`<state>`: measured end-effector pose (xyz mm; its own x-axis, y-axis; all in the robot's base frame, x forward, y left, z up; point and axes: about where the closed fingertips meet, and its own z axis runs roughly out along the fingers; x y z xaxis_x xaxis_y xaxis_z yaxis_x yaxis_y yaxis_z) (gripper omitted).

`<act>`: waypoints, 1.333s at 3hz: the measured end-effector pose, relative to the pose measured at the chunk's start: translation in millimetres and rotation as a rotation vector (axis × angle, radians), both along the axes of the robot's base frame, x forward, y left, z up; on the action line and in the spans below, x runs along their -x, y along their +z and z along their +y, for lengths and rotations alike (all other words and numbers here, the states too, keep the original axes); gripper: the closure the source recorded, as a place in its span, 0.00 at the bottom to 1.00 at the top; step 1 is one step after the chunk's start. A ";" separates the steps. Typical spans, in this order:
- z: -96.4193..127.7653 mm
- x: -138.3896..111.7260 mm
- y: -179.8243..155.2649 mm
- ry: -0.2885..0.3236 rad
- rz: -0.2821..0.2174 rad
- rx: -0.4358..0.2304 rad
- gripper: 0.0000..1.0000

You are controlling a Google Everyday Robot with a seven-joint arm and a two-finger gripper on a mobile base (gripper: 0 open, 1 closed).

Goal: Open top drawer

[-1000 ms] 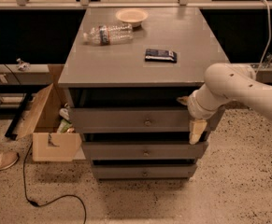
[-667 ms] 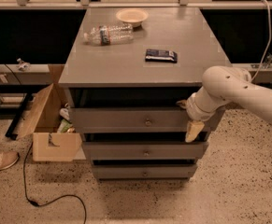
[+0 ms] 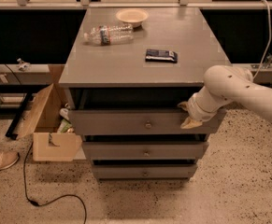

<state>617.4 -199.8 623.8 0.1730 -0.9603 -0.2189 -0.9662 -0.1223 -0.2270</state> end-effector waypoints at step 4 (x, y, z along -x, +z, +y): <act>2.7 2.9 10.6 -0.008 -0.002 -0.014 1.00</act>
Offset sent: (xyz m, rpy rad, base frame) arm -0.0660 -0.0691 0.0414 0.1552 -0.0644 -0.1454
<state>614.5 -197.2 634.4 0.1662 -0.9584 -0.2320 -0.9666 -0.1118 -0.2305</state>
